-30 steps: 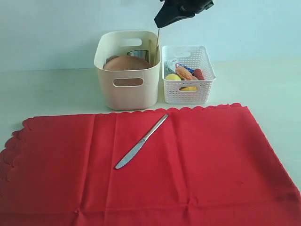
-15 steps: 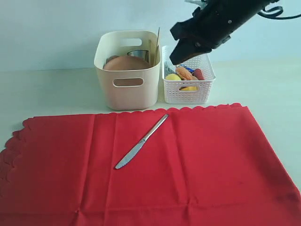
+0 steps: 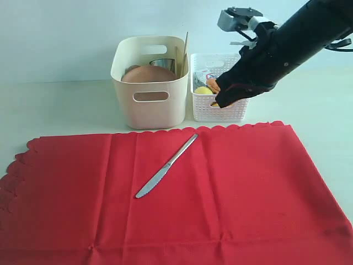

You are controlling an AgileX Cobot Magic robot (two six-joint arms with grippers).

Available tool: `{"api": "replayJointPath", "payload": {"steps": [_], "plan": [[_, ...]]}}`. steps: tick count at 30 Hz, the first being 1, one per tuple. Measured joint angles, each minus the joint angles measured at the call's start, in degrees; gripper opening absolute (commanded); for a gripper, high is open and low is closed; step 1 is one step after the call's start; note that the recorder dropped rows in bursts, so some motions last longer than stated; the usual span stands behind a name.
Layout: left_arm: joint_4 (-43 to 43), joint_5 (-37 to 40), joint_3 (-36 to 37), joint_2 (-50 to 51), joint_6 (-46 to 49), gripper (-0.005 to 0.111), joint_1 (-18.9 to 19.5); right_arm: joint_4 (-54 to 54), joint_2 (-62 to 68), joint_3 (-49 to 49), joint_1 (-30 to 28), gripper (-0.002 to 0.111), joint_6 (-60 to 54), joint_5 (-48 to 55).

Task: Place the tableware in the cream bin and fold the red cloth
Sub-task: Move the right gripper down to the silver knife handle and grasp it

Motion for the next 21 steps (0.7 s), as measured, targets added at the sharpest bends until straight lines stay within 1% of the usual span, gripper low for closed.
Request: {"api": "replayJointPath", "payload": {"steps": [5,8,14,19,21], "plan": [[0.0,0.0,0.0,0.0,0.0,0.094,0.0,0.42,0.26,0.2,0.0,0.0,-1.36,-0.76],[0.0,0.0,0.0,0.0,0.0,0.094,0.0,2.9,1.86,0.2,0.0,0.0,-4.46,-0.76],[0.0,0.0,0.0,0.0,0.0,0.094,0.0,9.65,6.44,0.31,0.1,0.0,-14.78,-0.48],[0.0,0.0,0.0,0.0,0.0,0.094,0.0,10.64,9.02,0.31,0.1,0.0,-24.06,1.3],[0.0,0.0,0.0,0.0,0.0,0.094,0.0,10.76,9.69,0.31,0.1,0.0,-29.46,3.55]]}}
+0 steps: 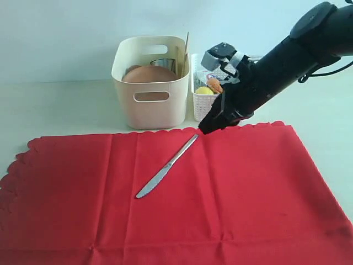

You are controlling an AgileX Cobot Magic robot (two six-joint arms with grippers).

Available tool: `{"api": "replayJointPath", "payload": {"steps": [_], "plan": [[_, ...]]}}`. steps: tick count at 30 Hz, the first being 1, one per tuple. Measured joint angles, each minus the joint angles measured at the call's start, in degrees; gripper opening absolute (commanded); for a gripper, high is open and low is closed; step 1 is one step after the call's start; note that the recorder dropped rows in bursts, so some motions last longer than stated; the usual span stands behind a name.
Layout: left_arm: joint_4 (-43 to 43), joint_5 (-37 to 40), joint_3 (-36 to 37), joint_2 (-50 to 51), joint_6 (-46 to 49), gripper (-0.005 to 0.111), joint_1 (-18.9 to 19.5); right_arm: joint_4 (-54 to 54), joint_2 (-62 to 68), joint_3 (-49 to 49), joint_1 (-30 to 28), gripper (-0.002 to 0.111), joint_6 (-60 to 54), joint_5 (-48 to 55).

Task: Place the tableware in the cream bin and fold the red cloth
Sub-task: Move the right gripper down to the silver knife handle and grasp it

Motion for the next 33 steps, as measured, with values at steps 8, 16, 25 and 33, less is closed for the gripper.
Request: {"api": "replayJointPath", "payload": {"steps": [8,16,25,33], "plan": [[0.0,0.0,0.0,0.0,0.0,0.094,0.0,-0.62,4.33,0.0,0.0,0.0,-12.63,3.93],[0.0,0.0,0.0,0.0,0.0,0.094,0.0,-10.34,6.32,0.0,0.0,0.0,-13.75,-1.14],[0.0,0.0,0.0,0.0,0.0,0.094,0.0,-29.26,6.52,-5.61,7.43,0.0,-12.82,-2.31],[0.0,0.0,0.0,0.0,0.0,0.094,0.0,-33.63,10.03,-16.44,14.87,0.0,-9.73,0.86]]}}
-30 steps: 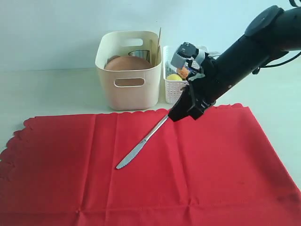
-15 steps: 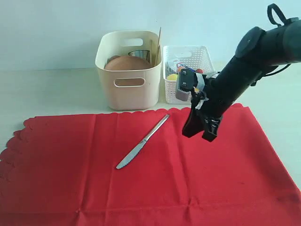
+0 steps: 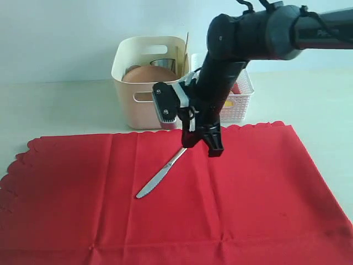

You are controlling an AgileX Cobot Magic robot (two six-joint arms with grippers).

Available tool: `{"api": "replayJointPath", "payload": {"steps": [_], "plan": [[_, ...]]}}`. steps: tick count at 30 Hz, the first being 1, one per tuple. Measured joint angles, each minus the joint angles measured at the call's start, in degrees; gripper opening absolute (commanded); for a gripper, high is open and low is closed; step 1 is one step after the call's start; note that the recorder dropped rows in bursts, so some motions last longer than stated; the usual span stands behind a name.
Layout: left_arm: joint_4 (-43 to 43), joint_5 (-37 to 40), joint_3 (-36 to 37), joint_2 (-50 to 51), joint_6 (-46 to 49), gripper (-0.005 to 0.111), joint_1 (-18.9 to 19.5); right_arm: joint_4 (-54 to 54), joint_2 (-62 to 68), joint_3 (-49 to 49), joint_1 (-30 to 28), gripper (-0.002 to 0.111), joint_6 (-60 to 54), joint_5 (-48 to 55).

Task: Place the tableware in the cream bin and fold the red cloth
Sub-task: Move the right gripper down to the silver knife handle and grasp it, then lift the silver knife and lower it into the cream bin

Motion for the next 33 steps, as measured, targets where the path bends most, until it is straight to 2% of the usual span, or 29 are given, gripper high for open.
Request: {"api": "replayJointPath", "payload": {"steps": [5,10,15,30,33], "plan": [[0.0,0.0,0.0,0.0,0.0,0.094,0.0,-0.16,4.56,-6.51,0.81,0.003,0.0,3.23],[0.0,0.0,0.0,0.0,0.0,0.094,0.0,-0.5,8.9,-11.41,0.81,0.018,0.64,6.47],[0.0,0.0,0.0,0.0,0.0,0.094,0.0,-1.44,11.44,-13.4,0.81,0.026,0.85,7.4],[0.0,0.0,0.0,0.0,0.0,0.094,0.0,-5.28,14.33,-14.03,0.81,0.028,1.68,6.06],[0.0,0.0,0.0,0.0,0.0,0.094,0.0,-5.28,14.33,-14.03,0.81,0.034,1.68,5.92]]}}
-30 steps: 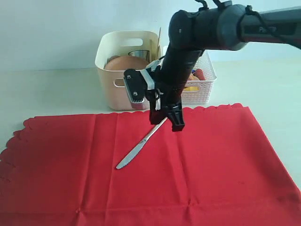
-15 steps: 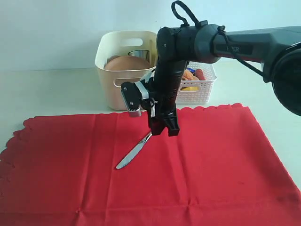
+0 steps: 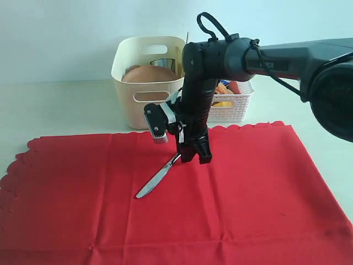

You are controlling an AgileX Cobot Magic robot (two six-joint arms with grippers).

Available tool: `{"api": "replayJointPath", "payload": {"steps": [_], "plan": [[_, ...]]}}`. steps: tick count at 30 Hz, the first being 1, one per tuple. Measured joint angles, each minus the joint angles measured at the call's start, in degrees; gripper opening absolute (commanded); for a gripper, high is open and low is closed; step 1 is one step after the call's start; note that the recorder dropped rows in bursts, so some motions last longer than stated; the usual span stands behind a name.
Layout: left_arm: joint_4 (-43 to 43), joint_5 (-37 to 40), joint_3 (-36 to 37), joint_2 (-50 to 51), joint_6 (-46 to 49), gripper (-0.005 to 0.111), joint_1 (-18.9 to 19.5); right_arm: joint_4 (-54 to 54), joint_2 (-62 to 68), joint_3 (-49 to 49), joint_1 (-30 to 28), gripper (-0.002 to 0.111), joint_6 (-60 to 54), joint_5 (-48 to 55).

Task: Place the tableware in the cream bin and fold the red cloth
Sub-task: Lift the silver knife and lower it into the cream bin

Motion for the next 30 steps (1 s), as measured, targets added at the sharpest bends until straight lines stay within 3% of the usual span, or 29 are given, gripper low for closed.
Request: {"api": "replayJointPath", "payload": {"steps": [3,20,22,26,30], "plan": [[0.0,0.0,0.0,0.0,0.0,0.094,0.0,-0.47,0.0,0.0,0.42,0.04,-0.15,-0.37],[0.0,0.0,0.0,0.0,0.0,0.094,0.0,-5.07,1.13,-0.35,3.36,0.04,-4.88,-5.11],[0.0,0.0,0.0,0.0,0.0,0.094,0.0,-5.07,1.59,-0.67,3.36,0.033,-4.75,-4.72],[0.0,0.0,0.0,0.0,0.0,0.094,0.0,-5.49,1.8,-0.86,3.51,0.0,-4.75,-2.96],[0.0,0.0,0.0,0.0,0.0,0.094,0.0,-5.9,1.93,-1.0,3.64,0.0,-3.28,-2.65]]}}
